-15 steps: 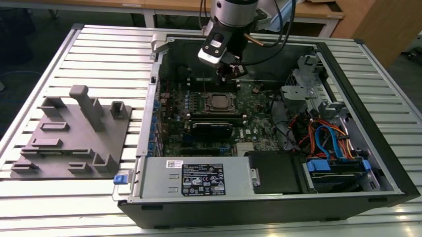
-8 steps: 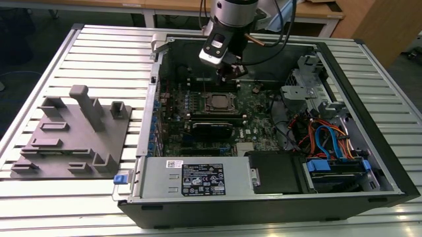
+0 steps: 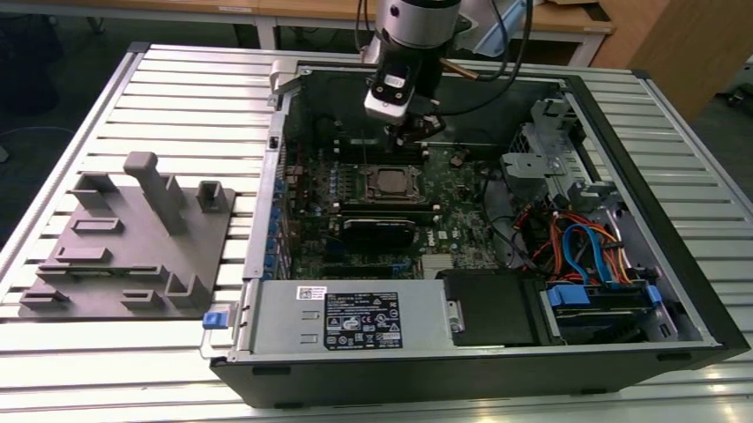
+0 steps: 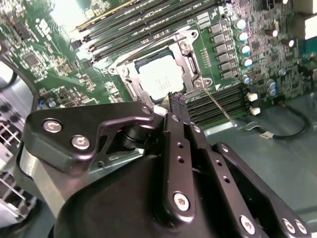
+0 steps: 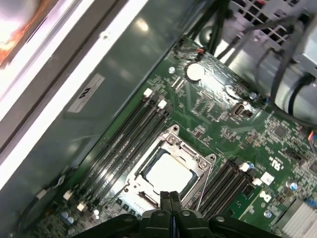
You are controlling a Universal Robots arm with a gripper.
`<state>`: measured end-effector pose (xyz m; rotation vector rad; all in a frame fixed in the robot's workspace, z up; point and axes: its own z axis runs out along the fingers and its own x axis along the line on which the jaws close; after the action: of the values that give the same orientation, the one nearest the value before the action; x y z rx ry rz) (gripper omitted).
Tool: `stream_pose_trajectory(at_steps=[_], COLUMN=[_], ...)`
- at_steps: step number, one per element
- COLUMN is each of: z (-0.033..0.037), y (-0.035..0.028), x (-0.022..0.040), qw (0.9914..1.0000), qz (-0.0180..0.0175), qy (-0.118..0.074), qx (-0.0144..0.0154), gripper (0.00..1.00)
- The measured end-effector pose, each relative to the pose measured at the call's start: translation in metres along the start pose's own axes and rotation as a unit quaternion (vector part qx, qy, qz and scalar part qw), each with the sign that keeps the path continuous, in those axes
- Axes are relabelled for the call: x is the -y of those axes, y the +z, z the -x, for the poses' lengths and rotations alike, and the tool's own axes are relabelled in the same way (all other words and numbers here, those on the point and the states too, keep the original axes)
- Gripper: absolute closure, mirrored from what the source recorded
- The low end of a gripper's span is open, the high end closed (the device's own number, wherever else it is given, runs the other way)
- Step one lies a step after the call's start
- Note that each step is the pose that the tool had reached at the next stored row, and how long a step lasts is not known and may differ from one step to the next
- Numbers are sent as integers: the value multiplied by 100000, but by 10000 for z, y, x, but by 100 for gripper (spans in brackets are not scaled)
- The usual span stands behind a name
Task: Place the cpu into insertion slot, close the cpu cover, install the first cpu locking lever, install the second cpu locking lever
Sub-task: 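Install the first cpu locking lever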
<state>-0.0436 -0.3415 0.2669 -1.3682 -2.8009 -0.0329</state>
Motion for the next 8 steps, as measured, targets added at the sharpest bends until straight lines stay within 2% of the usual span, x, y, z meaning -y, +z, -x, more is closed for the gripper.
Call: stream_pose_trajectory(at_steps=[5,8], z=[-1,-21], y=[2,4], x=[1,27], qw=[99947,99926], qz=[-97,-109], qy=[-3256,-3851], qx=[-29,-36], gripper=[90,90])
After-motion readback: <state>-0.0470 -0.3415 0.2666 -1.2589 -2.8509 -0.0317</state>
